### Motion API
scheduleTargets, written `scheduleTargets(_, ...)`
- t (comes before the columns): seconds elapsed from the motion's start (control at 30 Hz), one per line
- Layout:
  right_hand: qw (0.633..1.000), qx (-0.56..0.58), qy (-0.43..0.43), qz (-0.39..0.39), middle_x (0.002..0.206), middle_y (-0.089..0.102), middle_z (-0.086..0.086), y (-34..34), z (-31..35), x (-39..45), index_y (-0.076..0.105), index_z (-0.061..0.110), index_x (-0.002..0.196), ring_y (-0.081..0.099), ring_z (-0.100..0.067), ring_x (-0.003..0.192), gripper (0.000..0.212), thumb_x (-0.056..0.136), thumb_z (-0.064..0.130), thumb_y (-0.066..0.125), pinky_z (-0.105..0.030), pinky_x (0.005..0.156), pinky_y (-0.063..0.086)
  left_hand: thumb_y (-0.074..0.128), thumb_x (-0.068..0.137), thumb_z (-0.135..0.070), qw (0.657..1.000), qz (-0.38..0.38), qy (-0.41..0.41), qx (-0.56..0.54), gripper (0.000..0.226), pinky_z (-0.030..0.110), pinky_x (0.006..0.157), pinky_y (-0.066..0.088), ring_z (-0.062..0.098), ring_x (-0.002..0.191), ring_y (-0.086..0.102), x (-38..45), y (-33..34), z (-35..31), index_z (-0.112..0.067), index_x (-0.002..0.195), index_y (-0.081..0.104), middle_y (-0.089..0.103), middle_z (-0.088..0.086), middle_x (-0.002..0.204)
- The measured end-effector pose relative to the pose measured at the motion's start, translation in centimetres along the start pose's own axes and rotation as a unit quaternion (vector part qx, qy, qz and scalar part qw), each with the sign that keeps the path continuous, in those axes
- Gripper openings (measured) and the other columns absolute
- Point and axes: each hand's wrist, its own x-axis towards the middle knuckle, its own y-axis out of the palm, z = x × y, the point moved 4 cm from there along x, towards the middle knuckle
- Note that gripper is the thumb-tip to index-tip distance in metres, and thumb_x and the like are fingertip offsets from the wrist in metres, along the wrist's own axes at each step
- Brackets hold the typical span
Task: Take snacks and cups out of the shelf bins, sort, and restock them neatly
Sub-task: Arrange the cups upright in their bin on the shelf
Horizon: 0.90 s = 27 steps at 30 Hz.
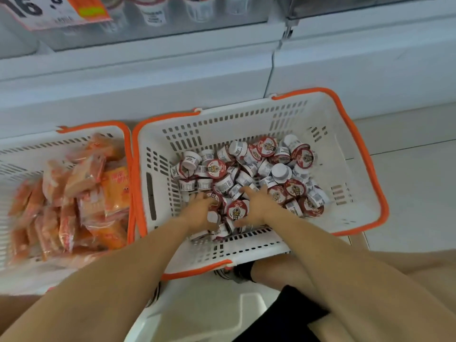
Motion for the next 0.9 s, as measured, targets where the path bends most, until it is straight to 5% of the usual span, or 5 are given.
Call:
scheduleTargets(0.17, 0.998, 0.024, -0.001, -0.055, 0.159, 0.002, -0.025, 0.0, -0.1, 1.0, 0.029, 0.041, 0.148, 0.051, -0.047, 0.124, 0.078, 0.085, 0.051, 0.074, -0.048, 0.1, 0.051, 0.082, 0.067, -0.061, 0.995, 0.054, 0.043, 0.065, 0.091, 0.05, 0.112, 0.031, 0.026, 0.14, 0.03, -0.1, 1.3, -0.2, -0.027, 0.145, 0.047, 0.027, 0.0, 0.152)
scheduleTargets(0.33, 0.993, 0.055, 0.007, -0.1, 0.152, 0.012, -0.024, -0.5, -0.5, 1.0, 0.018, 0.036, 0.154, 0.02, -0.046, 0.142, 0.104, 0.075, 0.049, 0.084, -0.055, 0.109, 0.038, 0.082, 0.068, -0.06, 0.996, 0.031, 0.044, 0.07, 0.079, 0.045, 0.108, 0.034, 0.023, 0.131, 0.037, -0.4, 1.7, -0.6, -0.024, 0.134, 0.056, 0.04, 0.001, 0.137)
scheduleTargets(0.53, 0.998, 0.051, 0.016, -0.041, 0.158, -0.014, -0.031, 0.2, 0.3, 1.0, -0.003, 0.036, 0.16, 0.02, -0.053, 0.144, 0.127, 0.07, 0.054, 0.086, -0.049, 0.114, 0.037, 0.08, 0.071, -0.043, 0.999, 0.012, 0.029, 0.037, 0.051, 0.034, 0.085, 0.056, 0.016, 0.09, 0.064, -0.7, 1.5, -1.1, -0.02, 0.114, 0.067, 0.069, -0.004, 0.101)
scheduleTargets(0.77, 0.994, 0.055, -0.043, -0.081, 0.165, -0.007, -0.016, -0.8, 0.9, 0.9, 0.053, 0.025, 0.135, 0.054, -0.04, 0.128, 0.067, 0.077, 0.026, 0.087, -0.04, 0.108, 0.044, 0.052, 0.099, -0.032, 0.981, -0.034, -0.026, -0.19, 0.025, 0.029, 0.062, 0.048, 0.011, 0.073, 0.059, -1.2, -1.2, -0.6, -0.015, 0.115, 0.061, 0.063, -0.003, 0.087)
scheduleTargets(0.9, 0.991, 0.082, -0.04, -0.1, 0.153, 0.025, -0.014, -1.4, 0.2, 0.8, 0.062, 0.02, 0.124, 0.051, -0.034, 0.129, 0.051, 0.079, 0.012, 0.084, -0.038, 0.107, 0.043, 0.042, 0.104, -0.03, 0.959, -0.041, -0.066, -0.273, 0.029, 0.036, 0.075, 0.055, 0.02, 0.087, 0.065, -0.9, -1.2, -0.4, -0.014, 0.122, 0.057, 0.065, 0.0, 0.093)
